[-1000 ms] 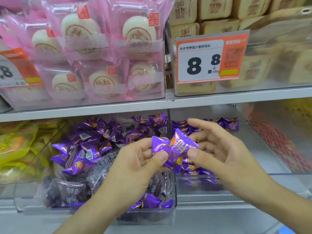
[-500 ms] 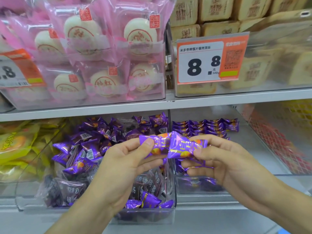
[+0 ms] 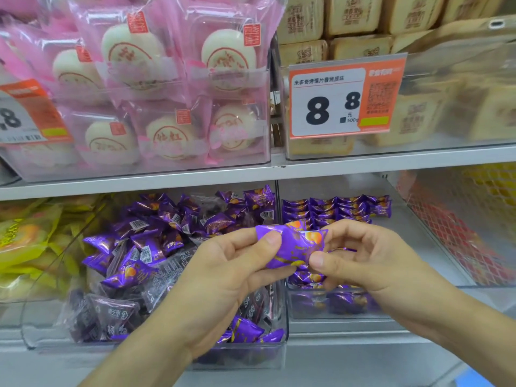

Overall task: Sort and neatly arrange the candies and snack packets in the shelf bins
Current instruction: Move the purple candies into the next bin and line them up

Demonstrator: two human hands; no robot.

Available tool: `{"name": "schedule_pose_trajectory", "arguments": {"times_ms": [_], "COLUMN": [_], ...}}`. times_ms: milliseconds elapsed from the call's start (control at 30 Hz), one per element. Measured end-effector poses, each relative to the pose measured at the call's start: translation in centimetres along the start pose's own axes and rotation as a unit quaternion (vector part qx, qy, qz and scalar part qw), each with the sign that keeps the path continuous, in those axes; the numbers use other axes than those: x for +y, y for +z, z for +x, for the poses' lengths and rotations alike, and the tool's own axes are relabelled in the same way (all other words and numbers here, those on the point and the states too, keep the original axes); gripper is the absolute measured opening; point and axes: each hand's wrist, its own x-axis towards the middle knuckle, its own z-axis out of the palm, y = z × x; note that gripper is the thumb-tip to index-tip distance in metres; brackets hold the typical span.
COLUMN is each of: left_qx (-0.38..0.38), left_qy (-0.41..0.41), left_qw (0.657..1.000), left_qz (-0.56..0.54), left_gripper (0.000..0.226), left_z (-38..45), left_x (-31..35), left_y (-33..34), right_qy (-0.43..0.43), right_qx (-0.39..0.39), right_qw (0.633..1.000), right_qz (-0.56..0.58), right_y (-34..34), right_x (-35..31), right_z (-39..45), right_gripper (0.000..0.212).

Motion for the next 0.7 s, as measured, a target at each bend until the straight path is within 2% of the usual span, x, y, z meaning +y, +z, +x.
{"name": "schedule_pose_trajectory", "arguments": {"times_ms": [100,200,267,333,533,700], "left_qx": [-0.023,-0.039,-0.024,-0.009,-0.012,-0.013], "left_qy": [0.023,0.062,0.089,0.111,0.132,0.142], "left_qw": [0.999,0.991,0.981,0.973,0.966,0.969], "left_qz": [0.022,0.116,0.170,0.202,0.221,0.203], "left_gripper": [0.036,0.039,0.046,0.044,0.030,0.019], "left_z": [0.0,0.0,0.0,0.1,1.0,2.0], "left_x": [-0.2,-0.6,-1.1,-1.4,-2.0,-3.0], "left_y": [0.0,0.5,0.9,1.4,3.0,4.8], "right_qy": [0.007,-0.002,-0.010,-0.018,-0.076,-0.103], "right_qx": [-0.007,-0.001,-0.004,-0.001,0.012,-0.045], "right_qw": [1.000,1.000,1.000,1.000,0.996,0.984], "right_qz": [-0.021,-0.016,-0.007,0.007,-0.038,-0.137], "right_y": [-1.0,-1.6,-1.8,-2.0,-3.5,-5.0], "right_x": [-0.2,0.2,0.7,1.1,0.8,-0.8], "right_z": [-0.1,-0.1,-0.3,-0.5,-1.1,-2.0], "right_gripper": [0.033,0.043,0.045,0.047,0.063,0.069]}}
